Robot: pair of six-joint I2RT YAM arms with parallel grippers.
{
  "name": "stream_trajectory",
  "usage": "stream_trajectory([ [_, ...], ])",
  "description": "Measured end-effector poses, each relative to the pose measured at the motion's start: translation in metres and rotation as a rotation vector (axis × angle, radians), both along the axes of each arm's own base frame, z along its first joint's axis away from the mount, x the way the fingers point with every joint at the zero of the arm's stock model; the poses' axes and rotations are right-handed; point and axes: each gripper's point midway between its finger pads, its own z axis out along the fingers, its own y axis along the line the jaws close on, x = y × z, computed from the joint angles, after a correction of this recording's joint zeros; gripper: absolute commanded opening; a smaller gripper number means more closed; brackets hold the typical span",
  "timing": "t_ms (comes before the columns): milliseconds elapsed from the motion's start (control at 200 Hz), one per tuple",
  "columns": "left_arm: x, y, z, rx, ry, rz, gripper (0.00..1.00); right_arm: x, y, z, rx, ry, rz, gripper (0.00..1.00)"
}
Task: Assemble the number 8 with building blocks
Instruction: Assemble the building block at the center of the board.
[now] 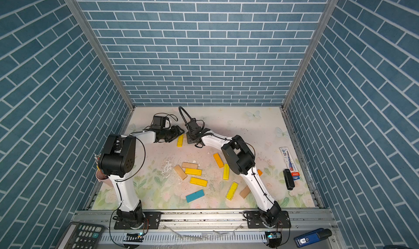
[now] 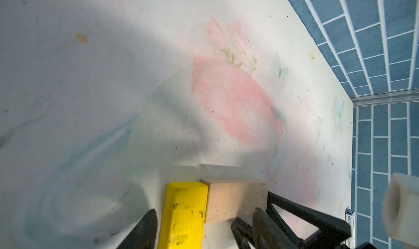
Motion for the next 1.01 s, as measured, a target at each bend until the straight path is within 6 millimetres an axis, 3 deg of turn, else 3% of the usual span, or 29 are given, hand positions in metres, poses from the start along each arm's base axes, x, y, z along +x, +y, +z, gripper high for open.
stream_trajectory([
  [1005, 0.0044, -0.0058, 0.0085, -0.016, -0.027, -0.036, 0.70, 0.0032, -0.0050, -0.0022, -0.018, -0.019, -0.021, 0.55],
])
